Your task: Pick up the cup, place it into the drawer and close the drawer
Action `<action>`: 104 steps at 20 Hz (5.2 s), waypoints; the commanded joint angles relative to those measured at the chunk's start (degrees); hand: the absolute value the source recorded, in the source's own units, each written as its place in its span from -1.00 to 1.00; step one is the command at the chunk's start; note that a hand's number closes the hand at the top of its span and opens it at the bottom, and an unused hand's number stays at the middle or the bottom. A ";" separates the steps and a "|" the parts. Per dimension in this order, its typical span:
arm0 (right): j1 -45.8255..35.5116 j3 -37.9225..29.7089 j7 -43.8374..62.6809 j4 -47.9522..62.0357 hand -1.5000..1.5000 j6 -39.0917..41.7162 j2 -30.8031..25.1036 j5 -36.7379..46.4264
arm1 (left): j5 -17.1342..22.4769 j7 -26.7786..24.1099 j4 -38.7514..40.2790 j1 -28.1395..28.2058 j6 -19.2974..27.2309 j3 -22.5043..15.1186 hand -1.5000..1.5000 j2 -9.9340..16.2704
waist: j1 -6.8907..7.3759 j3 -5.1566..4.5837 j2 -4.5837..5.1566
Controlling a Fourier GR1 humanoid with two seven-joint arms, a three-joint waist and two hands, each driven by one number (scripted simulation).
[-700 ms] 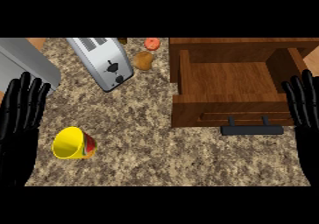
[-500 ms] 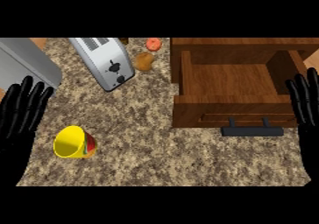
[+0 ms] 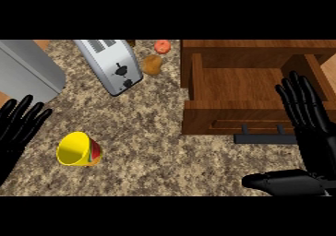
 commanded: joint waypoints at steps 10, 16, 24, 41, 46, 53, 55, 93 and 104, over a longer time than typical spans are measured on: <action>-7.27 -5.29 1.82 4.81 -1.00 3.20 -2.02 -3.51 | -9.39 -6.89 24.63 -6.94 -10.17 4.71 -1.00 1.67 | -0.41 0.06 -0.19; -7.62 -5.05 -1.27 7.82 -1.00 3.29 -1.32 -1.68 | -22.57 -20.36 38.93 -10.41 -10.69 4.76 -1.00 -0.42 | -0.54 0.04 -0.13; -13.96 -6.56 4.37 7.47 -1.00 2.88 -2.63 -3.22 | -34.06 -37.26 59.59 -14.06 -10.80 3.75 -1.00 2.84 | -0.67 -0.02 -0.04; -13.26 -7.34 1.34 9.31 -1.00 4.82 -2.69 -4.16 | -42.43 -59.46 86.58 -23.70 -2.23 -0.40 -1.00 1.33 | -1.71 -0.22 0.44; -14.47 -7.49 3.79 8.50 -1.00 4.73 -3.50 -4.30 | -42.99 -60.15 89.51 -27.55 -1.13 -0.66 -1.00 1.67 | -2.27 -0.27 0.42; -15.22 -6.60 3.37 9.61 -1.00 4.08 -2.37 -3.63 | -44.20 -62.98 91.89 -28.82 0.61 -1.91 -1.00 -0.48 | -2.12 -0.29 0.58; -13.34 -9.78 0.11 12.06 -1.00 7.61 -4.72 -6.62 | -43.69 -63.29 91.40 -29.50 -1.16 -1.83 -1.00 -0.23 | -2.35 -0.25 0.74; -10.11 -11.39 1.68 9.12 -1.00 6.93 -5.55 -5.52 | -32.64 -53.64 69.22 -43.88 22.48 3.76 1.00 -15.18 | -0.05 0.17 -0.65; -11.07 -11.34 1.80 8.74 -1.00 6.10 -5.07 -5.00 | -29.44 -27.74 56.03 -58.22 34.46 -6.40 1.00 -19.44 | -0.61 0.11 -0.52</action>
